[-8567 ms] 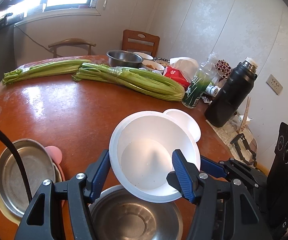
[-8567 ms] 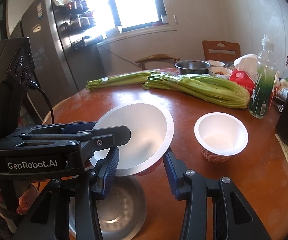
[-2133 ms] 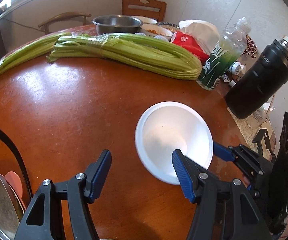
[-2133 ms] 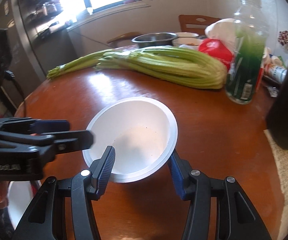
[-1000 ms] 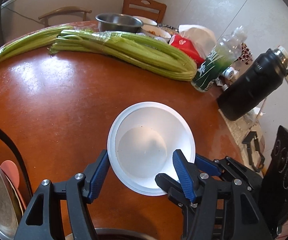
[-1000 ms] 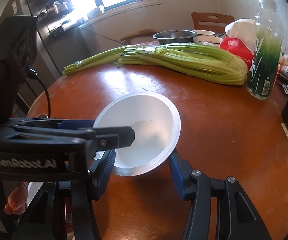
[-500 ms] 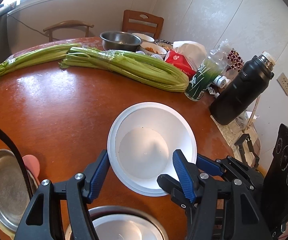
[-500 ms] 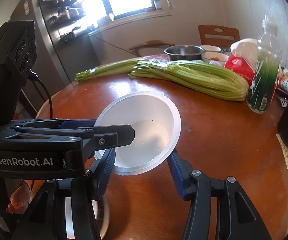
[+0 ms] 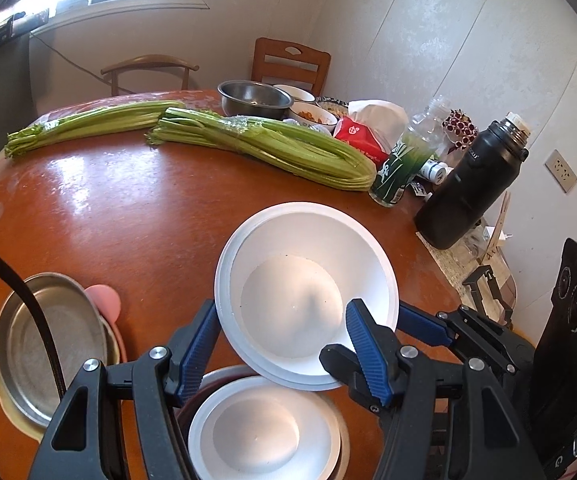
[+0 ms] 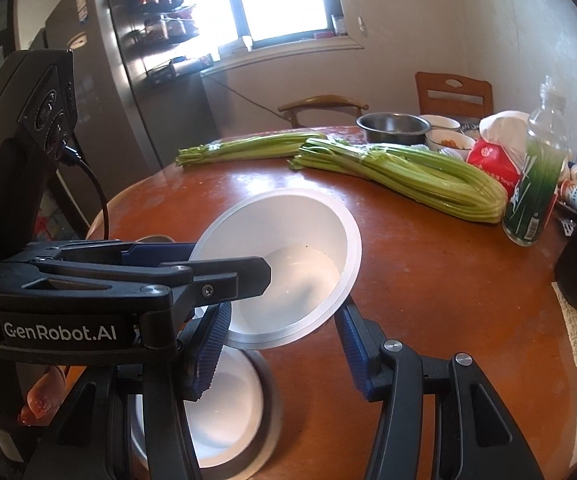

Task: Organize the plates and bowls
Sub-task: 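Lift the red-printed cup with the left tool over the steel bowl, then lower the cup into the white bowl in the steel bowl, open left tool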

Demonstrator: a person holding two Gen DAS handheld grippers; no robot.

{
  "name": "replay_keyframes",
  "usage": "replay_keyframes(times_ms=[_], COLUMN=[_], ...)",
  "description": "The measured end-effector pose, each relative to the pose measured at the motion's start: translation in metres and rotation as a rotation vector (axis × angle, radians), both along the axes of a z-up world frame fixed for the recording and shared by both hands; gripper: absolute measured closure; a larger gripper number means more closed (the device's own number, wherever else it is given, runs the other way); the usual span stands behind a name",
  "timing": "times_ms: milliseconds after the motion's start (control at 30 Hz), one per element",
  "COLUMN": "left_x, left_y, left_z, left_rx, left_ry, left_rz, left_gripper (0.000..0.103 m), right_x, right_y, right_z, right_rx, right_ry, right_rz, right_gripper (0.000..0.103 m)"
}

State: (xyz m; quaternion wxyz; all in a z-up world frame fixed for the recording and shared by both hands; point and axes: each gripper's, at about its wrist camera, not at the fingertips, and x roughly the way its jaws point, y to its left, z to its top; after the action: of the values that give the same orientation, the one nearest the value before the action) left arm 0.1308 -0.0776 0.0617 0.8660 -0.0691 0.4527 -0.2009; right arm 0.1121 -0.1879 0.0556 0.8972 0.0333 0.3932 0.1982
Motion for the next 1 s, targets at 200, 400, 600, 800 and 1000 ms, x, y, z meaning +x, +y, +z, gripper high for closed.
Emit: replay_keyframes(times_ms=[200,400,600,800,1000], left_x=[-0.015,-0.030,-0.042,-0.051,-0.060], left_y=[0.012,0.025,0.032,0.037,0.039], left_z=[0.002,0.002,0.006,0.010,0.009], left_rx=[-0.005,-0.014,-0.016,-0.018,-0.022], left_ry=[-0.009,-0.014,-0.031,-0.046,-0.050], left_rz=[0.006,0.018,0.025,0.028,0.020], left_gripper=[0.039,0.039,0.039,0.039,0.039], right_x=[-0.009,-0.018,-0.028,-0.035,-0.044], right_y=[0.011,0.021,0.031,0.036,0.036], right_z=[0.002,0.002,0.007,0.011,0.010], right_rx=[-0.003,-0.013,-0.029,-0.038,-0.033], right_ry=[-0.004,-0.006,-0.019,-0.035,-0.031], right_rz=[0.021,0.043,0.058,0.070,0.080], right_gripper=[0.047,0.047,0.047,0.047,0.047])
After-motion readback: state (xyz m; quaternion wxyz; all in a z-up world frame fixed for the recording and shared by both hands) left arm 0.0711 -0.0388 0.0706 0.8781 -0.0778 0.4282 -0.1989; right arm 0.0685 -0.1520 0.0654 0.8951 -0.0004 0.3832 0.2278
